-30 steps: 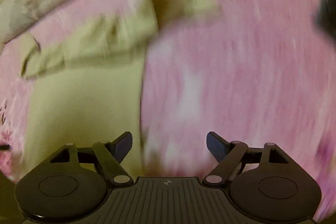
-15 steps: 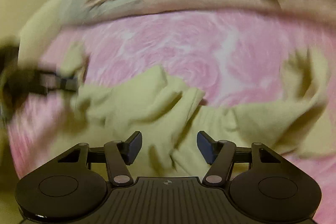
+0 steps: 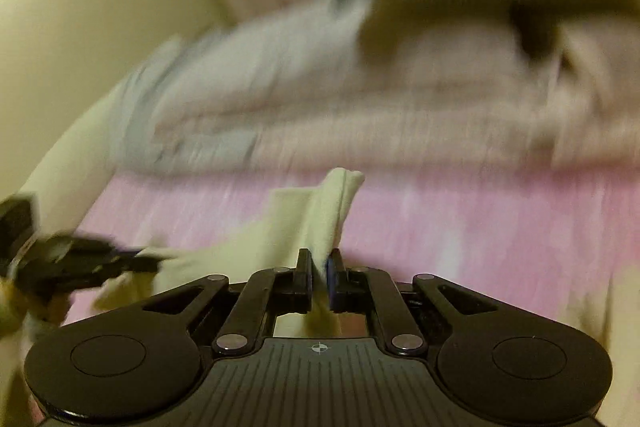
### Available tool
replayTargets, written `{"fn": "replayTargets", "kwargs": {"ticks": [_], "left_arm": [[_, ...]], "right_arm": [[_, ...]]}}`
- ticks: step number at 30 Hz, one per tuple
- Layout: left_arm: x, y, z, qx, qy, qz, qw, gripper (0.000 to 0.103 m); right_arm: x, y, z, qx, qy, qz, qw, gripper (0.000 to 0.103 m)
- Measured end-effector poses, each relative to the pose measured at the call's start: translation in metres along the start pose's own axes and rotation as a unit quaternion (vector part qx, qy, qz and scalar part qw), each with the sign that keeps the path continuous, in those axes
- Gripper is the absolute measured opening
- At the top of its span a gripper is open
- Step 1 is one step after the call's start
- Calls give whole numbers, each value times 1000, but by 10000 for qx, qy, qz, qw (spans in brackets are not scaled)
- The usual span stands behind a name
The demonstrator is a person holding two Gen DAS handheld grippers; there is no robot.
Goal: Fold clothes
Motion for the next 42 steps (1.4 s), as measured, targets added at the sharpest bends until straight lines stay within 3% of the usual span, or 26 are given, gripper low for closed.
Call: {"fn": "replayTargets", "kwargs": {"ticks": [2,3,4,6,10,11,12,13,16,18,22,24,25,27,31,32,34,35,36,38,40,41,42], "left_arm": [[11,-19,2,604,97,23,9981,22],[11,-23,2,820,182,12,9965,28],[11,-26,1,987,278,-16,9947,36],[2,-26,-4,972,582,-173,9934,36],[-25,-8,-13,711,1188,-644,9883,29],[-33,0,-12,661,1296,-727,9867,26],[-40,9,-11,594,1409,-809,9849,24],[-47,19,-9,482,1535,-889,9830,21],[-61,44,2,237,1905,-1109,9751,21],[-69,56,10,173,2098,-1226,9699,21],[-72,66,26,120,2351,-1345,9625,21],[-70,68,33,89,2411,-1356,9609,21],[-69,69,37,51,2418,-1338,9610,21],[-66,72,44,21,2406,-1287,9620,21],[-57,83,51,21,2332,-1161,9655,21],[-55,86,52,20,2322,-1124,9661,21],[-53,92,52,20,2329,-1076,9665,21],[-53,94,54,32,2339,-1076,9663,21],[-54,95,56,31,2345,-1085,9660,21],[-55,95,61,-3,2359,-1125,9653,21],[-59,93,69,-95,2370,-1187,9642,21],[-62,92,74,-136,2364,-1228,9638,21],[-64,90,79,-181,2354,-1277,9633,21]], "right_arm": [[25,-19,12,-501,-30,286,9983,37],[32,-19,20,-837,-171,420,9955,82],[35,-11,27,-1004,-318,681,9921,86],[33,11,42,-1138,-714,1006,9858,86],[-7,97,88,-1637,-1753,1063,9650,85],[-24,122,98,-1777,-2055,1064,9565,82],[-41,146,108,-1899,-2381,1073,9464,70],[-61,171,117,-1967,-2778,1111,9337,65],[-114,231,137,-2026,-3828,1368,8909,64],[-146,251,148,-1704,-4533,1654,8592,59],[-182,241,184,-845,-5745,2359,7792,55],[-186,224,200,-536,-6059,2538,7521,43],[-184,218,206,-495,-6114,2505,7490,30],[-174,202,213,-543,-5985,2250,7670,4],[-117,217,188,-1608,-4179,1757,8767,3],[-102,235,171,-1865,-3537,1856,8976,3],[-71,274,137,-2571,-2228,1953,9198,3],[-60,294,118,-3014,-1500,1921,9218,3],[-52,311,100,-3493,-756,1849,9155,3],[-46,340,71,-4305,642,1685,8844,4],[-56,363,54,-4690,1429,1502,8585,7],[-66,370,53,-4778,1538,1276,8554,14],[-78,377,54,-4899,1494,1009,8529,61]]}}
Point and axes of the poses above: each gripper's, at about its wrist camera, not at the fingertips, and y roughly against the way its jaws point, z to its right, x to its top, the point moved 1 cm from there along -y, roughly the way its jaws point, and after that the axes turned 15 degrees about x, right-handed, at the moved point
